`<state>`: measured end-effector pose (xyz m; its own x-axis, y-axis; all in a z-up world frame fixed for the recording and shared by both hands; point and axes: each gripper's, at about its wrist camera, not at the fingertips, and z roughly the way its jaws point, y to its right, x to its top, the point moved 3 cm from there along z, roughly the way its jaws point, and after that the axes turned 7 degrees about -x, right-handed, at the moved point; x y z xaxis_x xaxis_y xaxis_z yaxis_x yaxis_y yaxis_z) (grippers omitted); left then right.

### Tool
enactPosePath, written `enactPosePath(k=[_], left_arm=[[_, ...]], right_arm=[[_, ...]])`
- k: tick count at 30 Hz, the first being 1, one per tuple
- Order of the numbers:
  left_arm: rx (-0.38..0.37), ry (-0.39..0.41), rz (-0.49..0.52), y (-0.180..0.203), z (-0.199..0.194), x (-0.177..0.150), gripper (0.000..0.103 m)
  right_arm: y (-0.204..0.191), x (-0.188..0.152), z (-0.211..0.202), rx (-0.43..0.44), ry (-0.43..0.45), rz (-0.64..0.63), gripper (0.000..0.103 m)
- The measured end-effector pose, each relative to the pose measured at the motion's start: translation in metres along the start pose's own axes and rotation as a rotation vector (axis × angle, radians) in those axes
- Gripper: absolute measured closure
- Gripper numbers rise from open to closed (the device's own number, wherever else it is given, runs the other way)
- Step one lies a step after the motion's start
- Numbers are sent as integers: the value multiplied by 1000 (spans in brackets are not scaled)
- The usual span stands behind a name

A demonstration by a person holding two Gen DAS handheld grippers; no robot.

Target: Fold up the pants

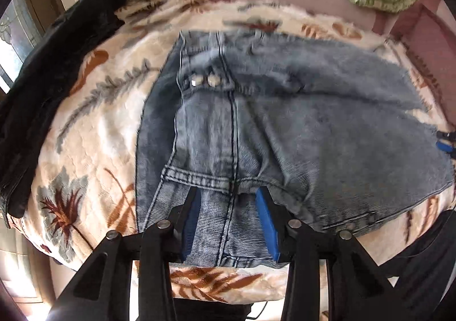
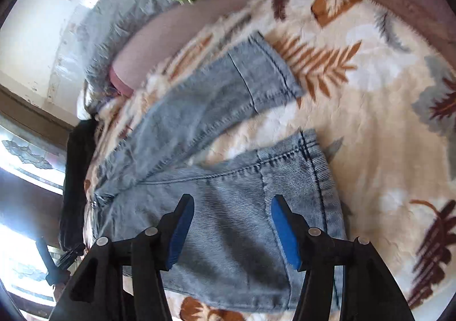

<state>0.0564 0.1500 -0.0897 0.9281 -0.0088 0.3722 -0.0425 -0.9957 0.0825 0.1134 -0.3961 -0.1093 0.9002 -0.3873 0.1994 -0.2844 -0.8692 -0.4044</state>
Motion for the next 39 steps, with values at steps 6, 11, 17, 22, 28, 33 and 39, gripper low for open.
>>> enactPosePath(k=[6,11,17,22,28,33,39], left_arm=[[2,38,-4,-2,-1,-9,60],[-79,108,-98,-17,-18,13,59],[-132,208,-241,-51,-22,90,51],[-139,119,-244,-54,23,129,51],[-124,30,-301,-63,52,130,51],[-107,8,-320,-71,46,120,51],[-99,4,-278,-65,45,116,75]], right_arm=[[14,19,-34,96,132,113,45],[9,-5,-10,20,56,-44,31],[-40,28,-47,-16,145,-138,31],[-58,59,-37,-33,147,-120,31],[-52,67,-16,-33,115,-85,31],[-37,69,-10,-36,108,-42,31],[-37,66,-6,-36,103,-49,31]])
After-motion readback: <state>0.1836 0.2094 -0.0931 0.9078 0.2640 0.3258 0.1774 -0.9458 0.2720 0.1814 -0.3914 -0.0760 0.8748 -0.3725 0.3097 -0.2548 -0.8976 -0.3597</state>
